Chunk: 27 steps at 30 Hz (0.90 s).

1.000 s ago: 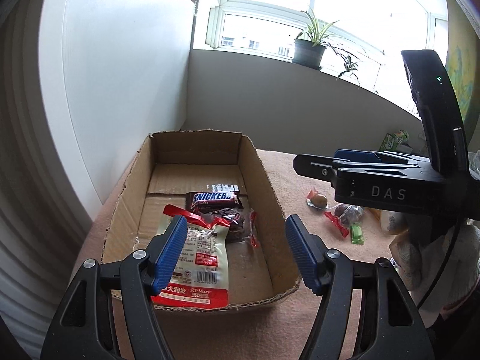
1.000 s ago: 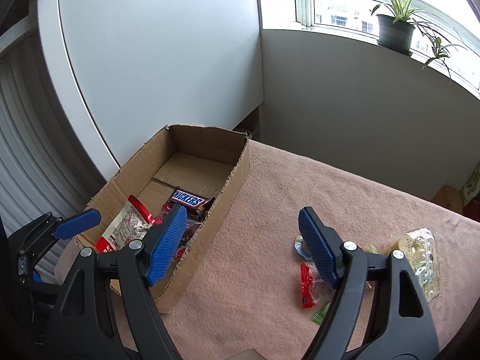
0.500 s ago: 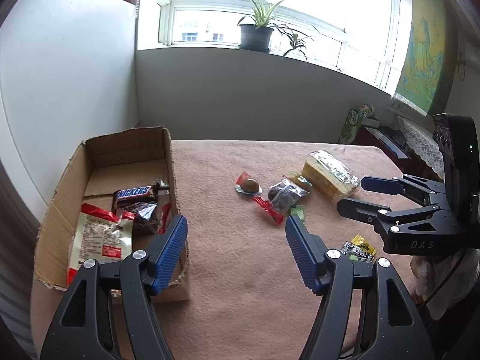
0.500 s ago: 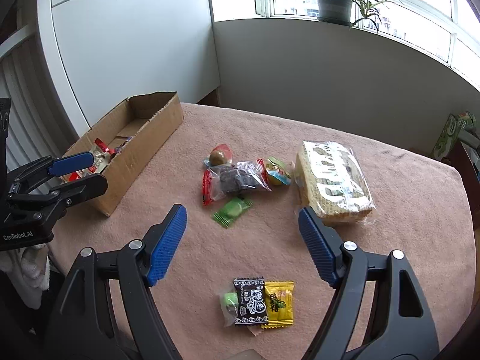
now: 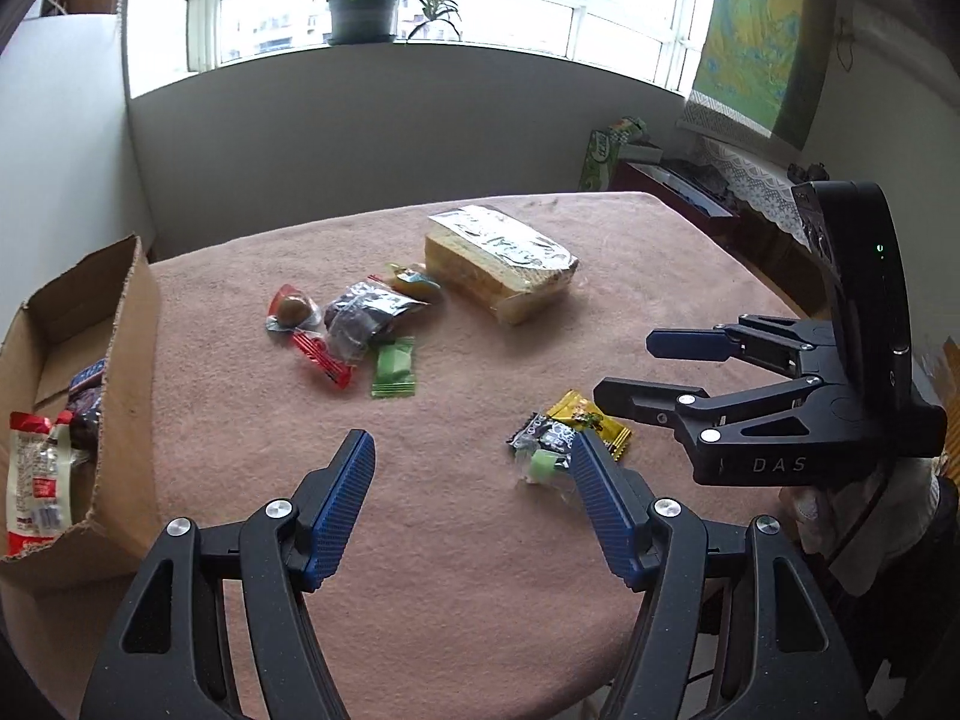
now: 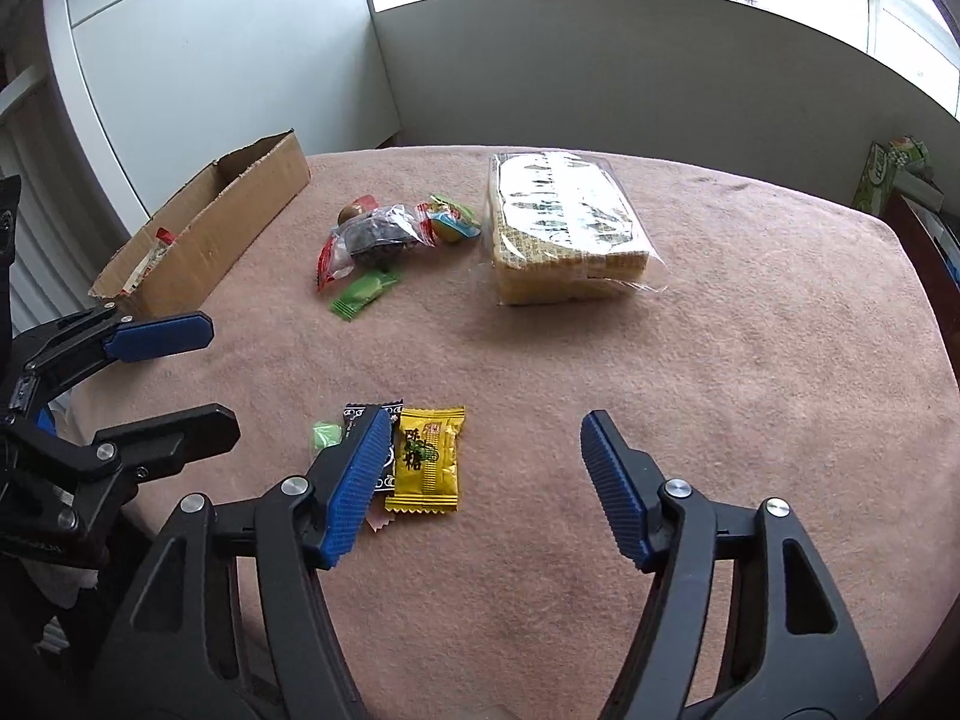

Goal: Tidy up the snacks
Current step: 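Close the left tool on the green candy while the right tool grasps the yellow candy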

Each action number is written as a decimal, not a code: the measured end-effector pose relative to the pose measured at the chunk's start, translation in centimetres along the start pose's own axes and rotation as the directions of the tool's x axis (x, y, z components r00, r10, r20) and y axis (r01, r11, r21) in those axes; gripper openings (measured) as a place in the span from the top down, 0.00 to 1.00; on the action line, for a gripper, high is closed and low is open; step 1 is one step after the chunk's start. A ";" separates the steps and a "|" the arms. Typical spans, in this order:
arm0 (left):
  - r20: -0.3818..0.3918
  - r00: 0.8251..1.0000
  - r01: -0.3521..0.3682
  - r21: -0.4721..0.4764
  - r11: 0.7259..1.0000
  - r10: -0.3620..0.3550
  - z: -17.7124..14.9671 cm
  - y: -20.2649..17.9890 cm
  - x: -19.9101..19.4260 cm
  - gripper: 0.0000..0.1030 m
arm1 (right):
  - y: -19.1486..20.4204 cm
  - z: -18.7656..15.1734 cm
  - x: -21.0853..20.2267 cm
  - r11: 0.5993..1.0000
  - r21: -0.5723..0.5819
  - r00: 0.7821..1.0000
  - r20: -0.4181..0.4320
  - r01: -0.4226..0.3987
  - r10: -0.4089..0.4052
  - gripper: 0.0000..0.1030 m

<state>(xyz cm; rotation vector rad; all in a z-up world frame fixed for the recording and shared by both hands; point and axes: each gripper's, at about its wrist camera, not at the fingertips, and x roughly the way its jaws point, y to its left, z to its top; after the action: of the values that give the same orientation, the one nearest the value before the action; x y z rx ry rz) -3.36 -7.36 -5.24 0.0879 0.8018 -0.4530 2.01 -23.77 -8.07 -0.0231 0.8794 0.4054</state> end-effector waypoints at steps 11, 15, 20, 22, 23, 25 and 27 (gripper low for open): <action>-0.078 0.997 0.021 0.019 1.000 -0.020 -0.4 -1.9 2.7 0.34 | 0.2 -1.1 1.3 1.000 -0.001 0.999 -0.044 -0.031 0.031 0.46; -0.100 0.995 0.016 0.024 1.000 -0.013 -0.8 -1.7 3.4 0.34 | 0.8 -1.1 1.5 0.999 -0.018 0.998 -0.050 -0.045 0.044 0.46; -0.123 0.992 0.017 -0.007 1.000 -0.018 -1.1 -0.8 4.1 0.48 | 1.3 -1.1 1.9 0.999 -0.038 0.998 -0.053 -0.025 0.023 0.47; -0.123 0.992 0.010 -0.014 1.000 -0.012 -1.1 -0.4 4.2 0.56 | 1.3 -0.9 2.0 0.999 -0.034 0.998 -0.054 -0.021 0.019 0.51; -0.124 0.992 0.013 -0.019 1.000 -0.015 -1.1 -0.3 4.2 0.57 | 1.2 -0.9 2.1 0.999 -0.031 0.998 -0.054 -0.015 0.014 0.55; -0.127 0.992 0.012 -0.027 1.000 -0.015 -1.0 -0.1 4.2 0.58 | 0.9 -0.8 2.1 1.000 -0.026 0.998 -0.055 -0.007 0.005 0.60; -0.126 0.992 0.005 -0.030 1.000 -0.009 -1.0 0.1 4.1 0.58 | 0.7 -0.8 2.2 1.000 -0.021 0.998 -0.056 -0.004 0.003 0.62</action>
<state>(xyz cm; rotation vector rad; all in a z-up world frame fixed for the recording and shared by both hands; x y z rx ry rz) -1.47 -8.49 -8.87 0.0871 0.9332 -0.4450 2.44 -22.52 -10.10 -0.0528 0.9306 0.4186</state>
